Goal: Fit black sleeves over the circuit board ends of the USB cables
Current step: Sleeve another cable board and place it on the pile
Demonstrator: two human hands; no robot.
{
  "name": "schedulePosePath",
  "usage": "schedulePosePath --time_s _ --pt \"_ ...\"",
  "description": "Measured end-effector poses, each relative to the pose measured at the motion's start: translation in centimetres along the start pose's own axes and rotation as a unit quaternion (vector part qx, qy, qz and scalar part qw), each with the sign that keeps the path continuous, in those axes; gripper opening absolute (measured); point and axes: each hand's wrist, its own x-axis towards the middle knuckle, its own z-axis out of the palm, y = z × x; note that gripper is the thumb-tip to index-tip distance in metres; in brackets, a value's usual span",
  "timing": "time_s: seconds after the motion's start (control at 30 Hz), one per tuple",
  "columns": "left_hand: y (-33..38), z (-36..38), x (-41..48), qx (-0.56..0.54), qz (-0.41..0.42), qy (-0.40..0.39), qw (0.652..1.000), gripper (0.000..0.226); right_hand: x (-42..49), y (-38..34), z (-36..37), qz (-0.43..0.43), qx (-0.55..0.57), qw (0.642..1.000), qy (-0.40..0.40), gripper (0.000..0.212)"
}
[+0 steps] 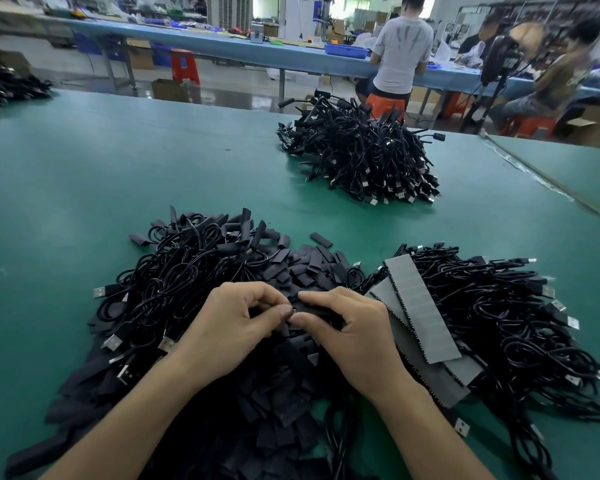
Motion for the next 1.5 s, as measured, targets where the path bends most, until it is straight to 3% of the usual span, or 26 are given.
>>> schedulePosePath --time_s 0.33,0.87,1.0,1.07,1.2,1.5 --pt "0.2 -0.1 -0.2 -0.035 -0.036 0.000 0.999 0.009 0.0 0.5 -0.2 -0.026 0.002 0.999 0.030 0.023" --pt "0.4 -0.1 -0.2 -0.053 -0.042 -0.031 0.997 0.011 0.0 0.5 -0.2 -0.048 -0.024 0.999 0.009 0.022" --pt "0.5 -0.2 -0.2 -0.070 -0.046 -0.027 0.996 0.014 0.0 0.2 0.0 -0.023 -0.004 0.999 0.030 0.029" --pt "0.4 -0.1 -0.2 -0.068 -0.046 -0.014 0.997 0.014 0.0 -0.1 0.1 0.031 0.020 0.998 0.059 0.035" --pt "0.4 0.1 -0.1 -0.063 -0.046 0.022 0.997 0.011 0.0 -0.4 0.3 0.109 0.094 0.982 0.125 0.026" --pt "0.4 0.5 -0.1 -0.047 -0.051 0.047 0.996 0.014 -0.1 -0.8 0.8 0.106 0.084 0.984 0.115 0.034"
